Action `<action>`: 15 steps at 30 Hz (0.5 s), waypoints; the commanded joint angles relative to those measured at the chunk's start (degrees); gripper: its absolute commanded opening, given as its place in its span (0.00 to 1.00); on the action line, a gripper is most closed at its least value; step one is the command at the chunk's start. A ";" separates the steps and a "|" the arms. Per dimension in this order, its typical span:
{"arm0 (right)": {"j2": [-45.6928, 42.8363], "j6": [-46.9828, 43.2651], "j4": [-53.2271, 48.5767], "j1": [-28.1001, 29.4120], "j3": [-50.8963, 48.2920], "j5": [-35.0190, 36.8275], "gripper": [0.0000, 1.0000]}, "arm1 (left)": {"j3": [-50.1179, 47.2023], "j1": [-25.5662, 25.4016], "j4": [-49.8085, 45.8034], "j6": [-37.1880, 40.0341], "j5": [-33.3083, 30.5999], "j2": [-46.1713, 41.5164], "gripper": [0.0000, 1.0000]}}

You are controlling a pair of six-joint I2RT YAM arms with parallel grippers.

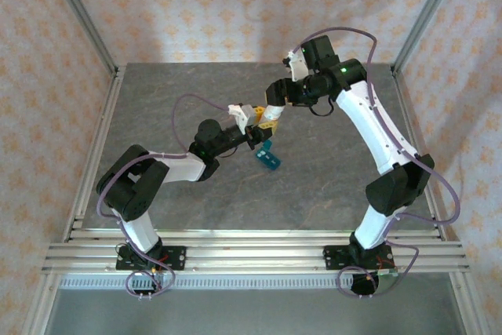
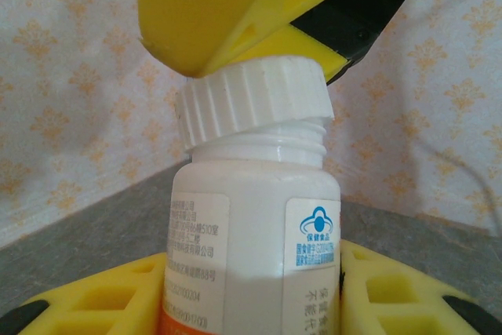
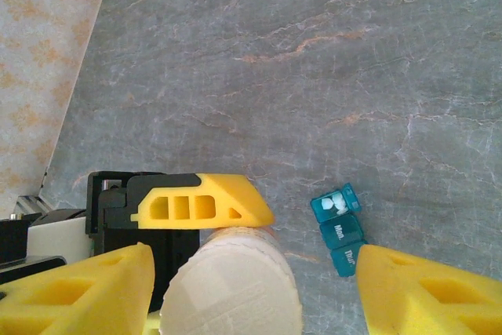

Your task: Sort the pills into containers

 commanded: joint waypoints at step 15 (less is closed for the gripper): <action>0.71 -0.60 0.11 -0.42 -1.11 -3.03 0.44 | 1.77 0.52 4.33 -0.58 0.56 -1.45 0.00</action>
